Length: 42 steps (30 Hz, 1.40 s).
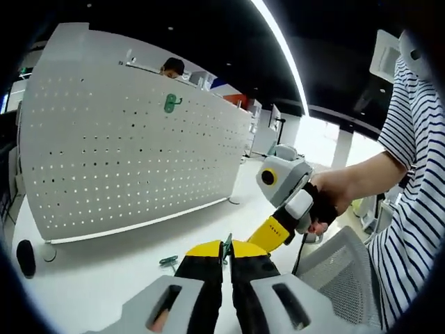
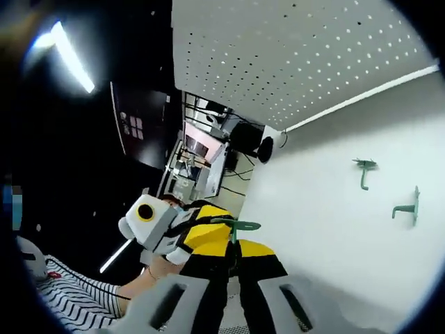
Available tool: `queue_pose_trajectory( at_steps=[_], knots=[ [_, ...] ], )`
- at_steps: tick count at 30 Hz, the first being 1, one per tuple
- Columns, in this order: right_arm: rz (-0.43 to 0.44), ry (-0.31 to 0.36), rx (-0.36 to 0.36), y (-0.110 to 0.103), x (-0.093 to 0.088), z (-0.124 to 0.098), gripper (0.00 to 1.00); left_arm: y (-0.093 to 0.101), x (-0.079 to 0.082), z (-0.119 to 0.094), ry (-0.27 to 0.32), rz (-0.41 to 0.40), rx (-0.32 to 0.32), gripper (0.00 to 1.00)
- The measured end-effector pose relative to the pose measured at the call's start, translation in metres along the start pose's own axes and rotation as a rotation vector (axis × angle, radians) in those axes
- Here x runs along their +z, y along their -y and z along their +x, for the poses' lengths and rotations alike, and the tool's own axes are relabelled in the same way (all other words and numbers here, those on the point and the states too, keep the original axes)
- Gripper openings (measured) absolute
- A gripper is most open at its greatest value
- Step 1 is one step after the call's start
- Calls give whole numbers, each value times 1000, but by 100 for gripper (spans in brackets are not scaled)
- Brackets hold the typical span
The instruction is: Insert the hook assembly into the mounting plate slot until the hook locks in place.
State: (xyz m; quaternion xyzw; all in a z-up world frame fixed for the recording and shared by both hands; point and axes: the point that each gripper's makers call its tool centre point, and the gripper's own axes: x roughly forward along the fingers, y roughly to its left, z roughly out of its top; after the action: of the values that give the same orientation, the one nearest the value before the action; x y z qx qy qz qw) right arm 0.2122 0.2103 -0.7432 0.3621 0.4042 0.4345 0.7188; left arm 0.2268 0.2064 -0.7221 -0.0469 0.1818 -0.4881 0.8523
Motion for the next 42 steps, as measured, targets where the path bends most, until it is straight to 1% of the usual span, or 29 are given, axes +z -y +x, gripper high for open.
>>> queue_pose_trajectory(
  at_steps=[1,2,3,4,5,6,7,9,10,11,12,14,15,17,19,21,22,23,27,29,32,34,37,39,40,42],
  knots=[
    [-29,-8,-7,0,-1,-1,1,0,-1,0,-3,4,1,2],
    [-77,-1,-22,0,1,-1,2,-1,-2,1,-13,5,10,2],
    [-96,-2,-29,-1,1,-1,2,-1,-2,1,-15,4,14,2],
    [-136,13,-36,-2,5,-1,2,-2,-3,1,-22,-3,23,2],
    [-146,32,-45,-2,8,-1,3,-4,-7,1,-44,-10,34,2],
    [-196,59,-56,-3,15,-3,4,-7,-8,1,-47,-14,51,1],
    [-207,70,-65,-4,18,-5,4,-8,-8,0,-49,-25,57,1],
    [-300,47,-105,-6,18,-7,5,-14,-8,-1,-45,-63,92,1],
    [-387,39,-135,-7,19,-8,6,-19,-9,-3,-49,-80,121,1],
    [-439,30,-154,-9,19,-7,7,-23,-9,-5,-55,-93,147,1],
    [-513,31,-178,-12,19,-7,8,-26,-9,-6,-62,-101,158,1],
    [-592,33,-215,-16,20,-8,10,-33,-11,-8,-71,-142,201,1],
    [-635,15,-246,-15,19,-7,13,-34,-10,-9,-68,-154,202,1],
    [-720,18,-255,-21,19,-4,16,-39,-9,-12,-59,-206,230,1],
    [-755,21,-275,-21,19,-3,16,-41,-7,-14,-49,-251,243,1],
    [-772,-1,-279,-22,15,1,16,-41,-6,-14,-52,-280,249,1],
    [-797,-20,-290,-20,13,3,16,-40,-4,-15,-44,-295,248,1],
    [-811,-15,-295,-20,14,4,16,-38,-3,-14,-41,-323,247,1],
    [-884,-36,-323,-19,15,8,15,-32,-4,-12,-51,-329,231,1],
    [-925,-64,-342,-15,14,9,13,-27,-4,-11,-47,-339,222,1],
    [-938,-72,-340,-16,13,11,11,-23,-4,-10,-38,-361,210,1],
    [-974,-48,-347,-18,17,9,7,-20,-4,-10,-35,-360,209,1],
    [-977,-77,-349,-15,13,10,6,-19,-6,-12,-33,-367,209,1],
    [-990,-82,-352,-14,12,11,6,-16,-3,-13,-3,-413,193,1],
    [-991,-86,-350,-15,11,11,5,-17,-3,-14,0,-418,194,1],
    [-985,-52,-342,-20,13,11,4,-17,-5,-14,-5,-415,206,1]
  ],
)
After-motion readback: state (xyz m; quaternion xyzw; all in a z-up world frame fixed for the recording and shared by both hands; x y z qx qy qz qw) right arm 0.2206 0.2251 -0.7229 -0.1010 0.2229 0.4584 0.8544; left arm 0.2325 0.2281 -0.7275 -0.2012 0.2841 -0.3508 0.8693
